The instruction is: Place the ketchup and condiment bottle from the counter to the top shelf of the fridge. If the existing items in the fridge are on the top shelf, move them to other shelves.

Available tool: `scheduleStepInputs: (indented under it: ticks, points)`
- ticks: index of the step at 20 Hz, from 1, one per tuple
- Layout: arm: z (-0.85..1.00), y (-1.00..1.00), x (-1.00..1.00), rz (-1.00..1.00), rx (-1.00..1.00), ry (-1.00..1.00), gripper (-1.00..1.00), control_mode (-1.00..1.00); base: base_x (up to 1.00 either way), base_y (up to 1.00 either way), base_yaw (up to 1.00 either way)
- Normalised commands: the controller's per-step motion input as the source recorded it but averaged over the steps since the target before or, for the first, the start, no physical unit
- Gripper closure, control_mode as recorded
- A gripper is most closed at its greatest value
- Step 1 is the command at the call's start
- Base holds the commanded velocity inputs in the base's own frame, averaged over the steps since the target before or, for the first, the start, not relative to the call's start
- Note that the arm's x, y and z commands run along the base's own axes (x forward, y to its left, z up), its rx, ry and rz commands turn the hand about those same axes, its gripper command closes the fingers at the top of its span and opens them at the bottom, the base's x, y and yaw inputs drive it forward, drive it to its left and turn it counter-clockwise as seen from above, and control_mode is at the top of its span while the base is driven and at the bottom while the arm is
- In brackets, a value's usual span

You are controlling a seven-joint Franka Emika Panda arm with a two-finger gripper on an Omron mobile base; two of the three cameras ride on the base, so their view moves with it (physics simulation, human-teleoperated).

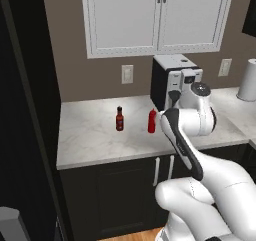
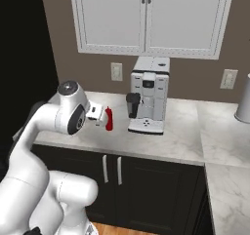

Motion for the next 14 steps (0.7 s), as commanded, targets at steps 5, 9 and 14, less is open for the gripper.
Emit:
scheduleStepInputs:
  ticks: [5,9,14]
  points:
    - [-0.13,0.00,0.30,0.00,0.00,0.00,-1.00,-1.00,0.00,0.00,0.00]
    - [-0.07,0.00,0.31,0.00,-0.02,-0.01,-1.00,-1.00,0.00,0.00,0.00]
    - [-0.14,0.00,0.32,0.00,-0.01,0.00,-1.00,-1.00,0.00,0.00,0.00]
